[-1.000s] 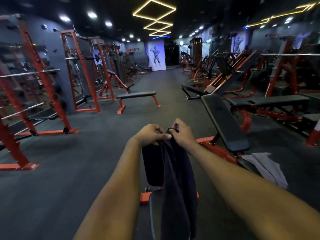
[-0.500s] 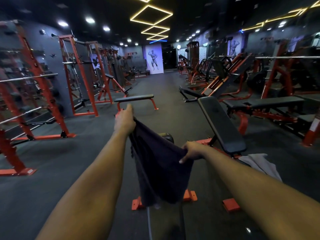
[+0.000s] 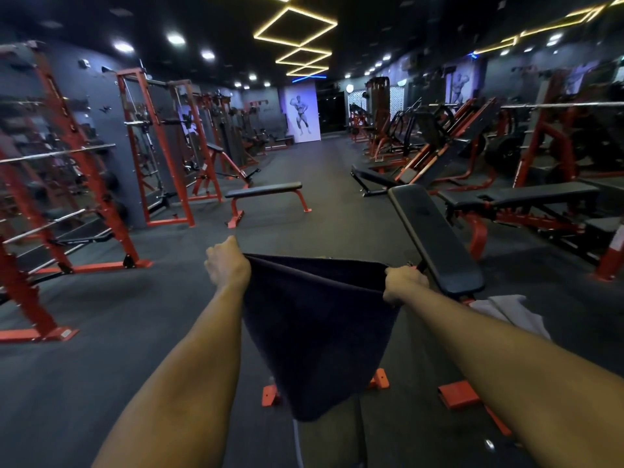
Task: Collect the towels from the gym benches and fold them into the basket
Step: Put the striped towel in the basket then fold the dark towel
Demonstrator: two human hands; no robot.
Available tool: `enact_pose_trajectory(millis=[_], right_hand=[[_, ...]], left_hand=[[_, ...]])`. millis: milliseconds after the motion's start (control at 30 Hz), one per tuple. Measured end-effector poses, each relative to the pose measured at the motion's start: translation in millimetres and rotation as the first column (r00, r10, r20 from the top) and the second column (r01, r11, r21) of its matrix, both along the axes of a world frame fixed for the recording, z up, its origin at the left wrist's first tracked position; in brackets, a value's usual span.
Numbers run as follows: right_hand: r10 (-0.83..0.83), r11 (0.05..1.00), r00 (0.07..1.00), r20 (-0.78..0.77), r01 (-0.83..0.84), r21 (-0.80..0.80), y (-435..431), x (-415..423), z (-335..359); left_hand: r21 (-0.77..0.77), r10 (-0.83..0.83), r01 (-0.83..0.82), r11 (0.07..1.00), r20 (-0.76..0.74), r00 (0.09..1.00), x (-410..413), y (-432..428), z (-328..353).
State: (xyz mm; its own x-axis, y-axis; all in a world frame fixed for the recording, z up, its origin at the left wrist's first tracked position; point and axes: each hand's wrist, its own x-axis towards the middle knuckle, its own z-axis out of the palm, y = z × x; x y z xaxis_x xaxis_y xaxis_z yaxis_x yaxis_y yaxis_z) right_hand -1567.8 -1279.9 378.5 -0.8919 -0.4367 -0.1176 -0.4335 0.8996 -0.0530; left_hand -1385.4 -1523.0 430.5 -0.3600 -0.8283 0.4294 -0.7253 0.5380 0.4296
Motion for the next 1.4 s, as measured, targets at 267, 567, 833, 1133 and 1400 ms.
enact_pose_trajectory(millis=[267,567,833,1133,1400], right_hand=[[0.136,0.968,0.915,-0.381,-0.041,0.248,-7,2,-18],[-0.246,0.937,0.958,-0.148,0.196,-0.289,3,-10,-18],[-0.316,0.343,0.941,-0.121,-0.006,-0.939,4,-22,3],[-0.452,0.501,0.882,0.134,0.375,-0.780,-26,-17,44],[0.140,0.539,0.982,0.126,0.031,-0.842,-75,25,29]], left_hand=[[0.013,-0.005,0.006,1.000,-0.082,0.997,-3,10,-3],[0.044,0.109,-0.105,0.993,-0.101,0.989,6,-1,-8],[-0.041,-0.025,0.003,0.999,-0.554,0.832,13,-6,-19],[0.218,0.155,-0.107,0.970,-0.216,0.964,0,-1,11],[0.528,-0.396,0.351,0.773,-0.029,0.918,-33,42,29]])
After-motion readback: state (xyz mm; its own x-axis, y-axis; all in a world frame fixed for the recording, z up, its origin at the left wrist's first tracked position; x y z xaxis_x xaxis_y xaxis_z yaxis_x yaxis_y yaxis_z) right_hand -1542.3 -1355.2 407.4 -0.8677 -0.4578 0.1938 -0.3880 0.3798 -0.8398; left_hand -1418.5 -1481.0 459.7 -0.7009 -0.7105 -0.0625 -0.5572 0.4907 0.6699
